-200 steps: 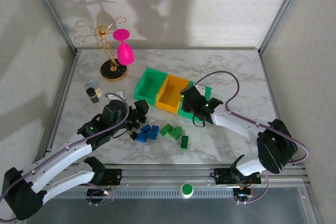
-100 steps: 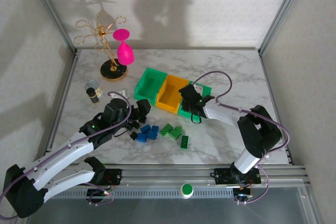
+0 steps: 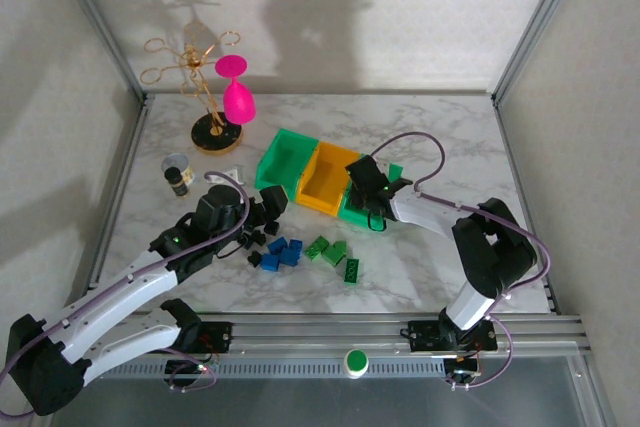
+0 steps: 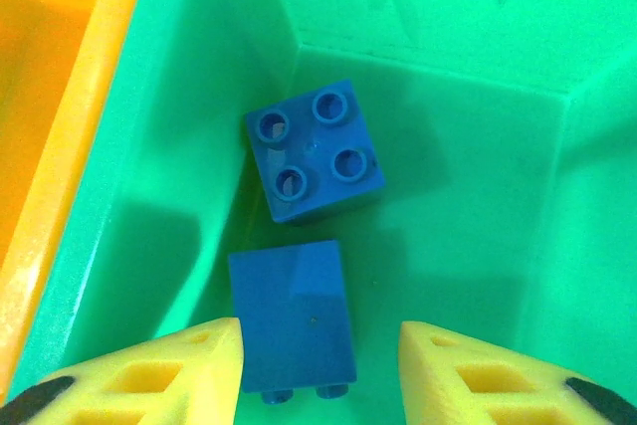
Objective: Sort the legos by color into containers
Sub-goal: Place the lego in the container, then rotate the lego at the bottom-center of the table.
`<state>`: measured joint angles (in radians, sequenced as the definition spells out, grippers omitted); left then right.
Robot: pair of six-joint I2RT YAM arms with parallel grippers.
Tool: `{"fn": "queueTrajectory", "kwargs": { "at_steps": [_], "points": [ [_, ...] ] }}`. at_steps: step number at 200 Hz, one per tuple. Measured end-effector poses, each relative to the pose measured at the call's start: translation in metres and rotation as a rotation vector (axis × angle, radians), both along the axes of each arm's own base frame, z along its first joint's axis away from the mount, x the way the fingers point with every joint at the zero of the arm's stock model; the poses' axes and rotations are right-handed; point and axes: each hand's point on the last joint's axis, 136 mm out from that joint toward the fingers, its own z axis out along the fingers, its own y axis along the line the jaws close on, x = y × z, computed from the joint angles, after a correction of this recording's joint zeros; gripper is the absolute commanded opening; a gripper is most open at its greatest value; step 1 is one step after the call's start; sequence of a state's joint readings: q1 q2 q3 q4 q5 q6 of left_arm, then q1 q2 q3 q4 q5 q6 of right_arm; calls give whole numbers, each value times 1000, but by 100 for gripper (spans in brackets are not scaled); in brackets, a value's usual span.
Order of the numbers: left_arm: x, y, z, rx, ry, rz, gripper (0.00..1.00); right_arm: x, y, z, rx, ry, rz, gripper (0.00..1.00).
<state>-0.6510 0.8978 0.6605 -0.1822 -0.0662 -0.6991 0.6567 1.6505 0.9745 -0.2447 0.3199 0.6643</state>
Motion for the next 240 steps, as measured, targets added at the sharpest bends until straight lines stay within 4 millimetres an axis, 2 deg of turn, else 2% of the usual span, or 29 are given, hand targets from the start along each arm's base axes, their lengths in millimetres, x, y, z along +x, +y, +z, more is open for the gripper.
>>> {"fn": "queueTrajectory", "kwargs": {
  "at_steps": [22, 63, 83, 101, 144, 185, 205, 240],
  "points": [
    [0, 0, 2, -2, -2, 0, 99, 0, 0, 12, 17, -20, 4, 46],
    [0, 0, 4, -6, -7, 0, 100, -2, 4, 58, 72, -100, 21, 49],
    [-1, 1, 8, -14, -17, 0, 100, -11, 18, 74, 88, -121, 59, 50],
    [-3, 3, 13, -24, -30, 2, 100, -28, 35, 80, 99, -120, 119, 51],
    [-14, 13, 19, -34, -37, 18, 99, -70, 74, 80, 120, -92, 231, 54],
    [-23, 26, 11, -21, -14, 49, 100, -116, 116, 77, 162, -66, 341, 55],
    [-26, 30, 7, -13, 0, 61, 100, -135, 136, 68, 174, -48, 383, 56],
    [-31, 40, -2, 4, 18, 94, 100, -162, 165, 36, 160, 0, 444, 57]
  ]
}}
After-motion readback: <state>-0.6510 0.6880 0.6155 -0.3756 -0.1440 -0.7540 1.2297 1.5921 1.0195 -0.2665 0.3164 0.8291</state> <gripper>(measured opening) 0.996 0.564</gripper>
